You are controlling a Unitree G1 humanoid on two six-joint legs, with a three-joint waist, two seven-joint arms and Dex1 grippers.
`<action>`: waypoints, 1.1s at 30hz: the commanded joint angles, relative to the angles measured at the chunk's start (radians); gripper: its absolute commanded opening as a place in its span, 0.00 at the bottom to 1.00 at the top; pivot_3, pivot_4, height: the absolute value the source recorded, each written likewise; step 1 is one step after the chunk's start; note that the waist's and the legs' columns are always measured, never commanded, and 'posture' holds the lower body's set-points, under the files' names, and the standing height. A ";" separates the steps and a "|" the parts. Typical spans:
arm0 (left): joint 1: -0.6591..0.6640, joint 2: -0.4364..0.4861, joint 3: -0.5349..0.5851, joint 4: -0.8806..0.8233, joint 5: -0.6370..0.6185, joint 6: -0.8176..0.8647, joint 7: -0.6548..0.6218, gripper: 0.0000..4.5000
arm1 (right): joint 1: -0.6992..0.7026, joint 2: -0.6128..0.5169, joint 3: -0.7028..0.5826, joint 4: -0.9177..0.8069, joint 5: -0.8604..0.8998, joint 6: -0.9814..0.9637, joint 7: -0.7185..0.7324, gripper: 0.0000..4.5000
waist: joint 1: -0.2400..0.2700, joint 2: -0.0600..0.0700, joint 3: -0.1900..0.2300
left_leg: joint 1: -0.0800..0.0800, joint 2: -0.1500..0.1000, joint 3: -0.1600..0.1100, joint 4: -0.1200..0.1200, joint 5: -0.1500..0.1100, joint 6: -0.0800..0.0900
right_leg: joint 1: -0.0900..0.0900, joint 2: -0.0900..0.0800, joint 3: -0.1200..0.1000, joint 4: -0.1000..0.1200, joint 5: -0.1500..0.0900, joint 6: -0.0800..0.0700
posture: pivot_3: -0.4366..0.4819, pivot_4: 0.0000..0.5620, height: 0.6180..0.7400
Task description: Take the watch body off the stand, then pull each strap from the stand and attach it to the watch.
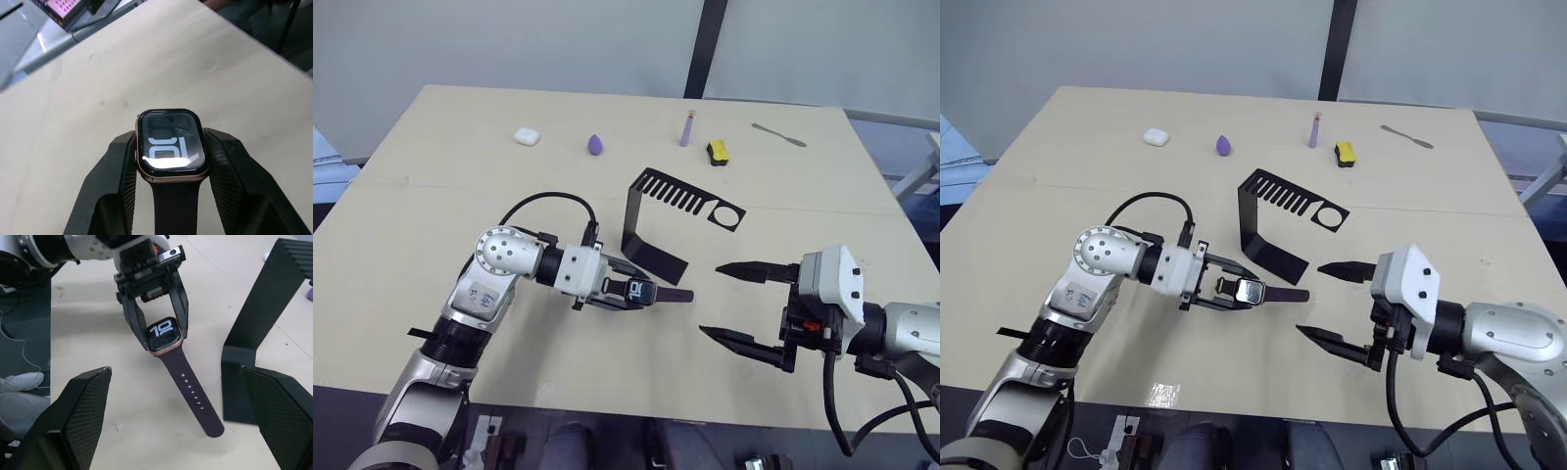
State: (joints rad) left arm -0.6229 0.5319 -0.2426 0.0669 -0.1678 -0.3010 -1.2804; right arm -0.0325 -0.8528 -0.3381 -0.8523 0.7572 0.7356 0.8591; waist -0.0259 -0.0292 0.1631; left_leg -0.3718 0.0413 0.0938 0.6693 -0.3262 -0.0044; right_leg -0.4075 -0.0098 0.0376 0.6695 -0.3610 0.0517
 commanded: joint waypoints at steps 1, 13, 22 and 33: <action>-0.017 -0.015 0.011 0.047 0.039 -0.228 0.028 0.35 | 0.007 -0.016 0.026 -0.004 -0.036 -0.067 0.014 0.99 | -0.002 0.000 0.000 | 0.000 0.000 0.000 0.000 0.000 0.000 | 0.000 0.000 0.000 0.000 0.000 0.000 | 0.48 0.27 1.00; -0.033 0.049 -0.028 -0.075 -0.237 0.522 -0.030 0.35 | 0.040 -0.032 0.048 0.005 -0.058 -0.104 -0.011 0.99 | -0.003 0.000 0.000 | 0.000 0.000 0.000 0.001 0.000 0.000 | 0.000 0.000 0.000 0.004 0.000 0.000 | 0.48 0.27 1.00; -0.001 0.027 -0.162 0.015 -0.073 0.569 -0.040 0.35 | 0.134 -0.036 0.054 -0.028 -0.081 -0.101 -0.026 0.99 | -0.003 0.000 0.000 | 0.001 0.000 -0.001 0.001 0.000 0.000 | 0.000 0.000 0.000 0.003 0.000 0.000 | 0.48 0.27 1.00; 0.062 0.071 -0.123 -0.035 -0.027 0.566 -0.028 0.99 | 0.196 -0.046 0.027 -0.002 -0.136 -0.138 -0.003 1.00 | -0.001 0.000 0.000 | 0.001 0.000 -0.001 0.001 0.000 0.000 | 0.000 0.000 0.000 0.004 0.000 0.000 | 0.48 0.27 1.00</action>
State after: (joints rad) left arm -0.5661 0.5713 -0.4203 0.0794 -0.1580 0.2411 -1.2943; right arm 0.1527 -0.8891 -0.2809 -0.8447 0.6204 0.6181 0.8472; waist -0.0270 -0.0293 0.1630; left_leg -0.3713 0.0415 0.0932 0.6707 -0.3260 -0.0045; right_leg -0.4076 -0.0098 0.0378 0.6733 -0.3610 0.0518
